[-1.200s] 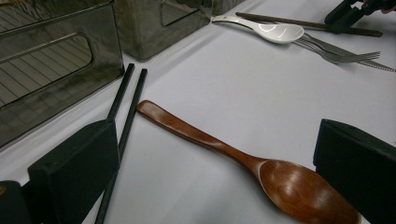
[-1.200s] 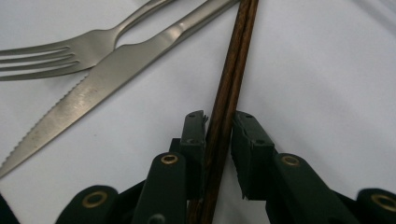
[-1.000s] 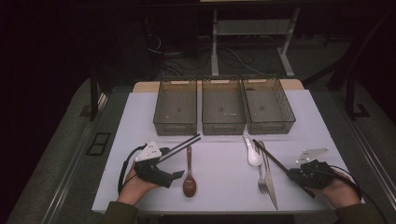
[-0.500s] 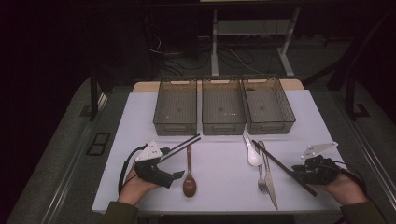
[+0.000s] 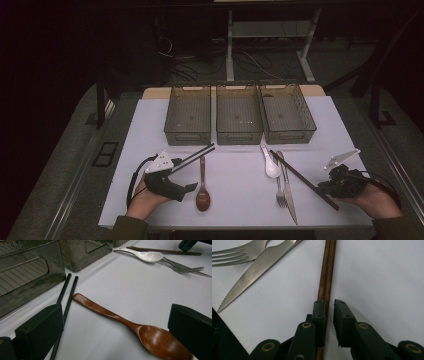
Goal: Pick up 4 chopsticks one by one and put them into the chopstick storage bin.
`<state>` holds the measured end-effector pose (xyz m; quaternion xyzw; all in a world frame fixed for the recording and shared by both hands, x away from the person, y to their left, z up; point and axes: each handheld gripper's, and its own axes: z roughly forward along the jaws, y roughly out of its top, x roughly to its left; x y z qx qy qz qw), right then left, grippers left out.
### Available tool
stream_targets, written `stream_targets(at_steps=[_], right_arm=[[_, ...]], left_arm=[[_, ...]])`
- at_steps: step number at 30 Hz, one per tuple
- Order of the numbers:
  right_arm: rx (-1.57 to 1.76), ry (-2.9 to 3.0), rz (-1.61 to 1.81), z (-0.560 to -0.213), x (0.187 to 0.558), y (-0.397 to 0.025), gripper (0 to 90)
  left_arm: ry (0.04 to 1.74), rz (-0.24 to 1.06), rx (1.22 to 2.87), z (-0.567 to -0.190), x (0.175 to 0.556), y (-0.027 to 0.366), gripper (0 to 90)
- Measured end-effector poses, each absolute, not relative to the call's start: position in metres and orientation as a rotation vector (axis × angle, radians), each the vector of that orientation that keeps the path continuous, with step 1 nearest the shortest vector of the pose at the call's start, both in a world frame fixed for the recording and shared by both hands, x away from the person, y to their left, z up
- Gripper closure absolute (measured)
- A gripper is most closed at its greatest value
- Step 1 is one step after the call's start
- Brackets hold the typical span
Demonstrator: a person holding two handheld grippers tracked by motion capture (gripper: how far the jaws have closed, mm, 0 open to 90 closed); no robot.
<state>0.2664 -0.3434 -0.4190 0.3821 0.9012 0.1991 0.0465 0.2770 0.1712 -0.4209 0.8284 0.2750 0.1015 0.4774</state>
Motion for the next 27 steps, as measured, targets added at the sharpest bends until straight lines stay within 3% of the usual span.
stream_targets(at_steps=[27], right_arm=[[1.167, 2.794, 0.470, -0.423, 0.280, -0.325, 81.7]], left_arm=[[0.665, 0.245, 2.035, -0.422, 0.277, 0.170, 0.0]])
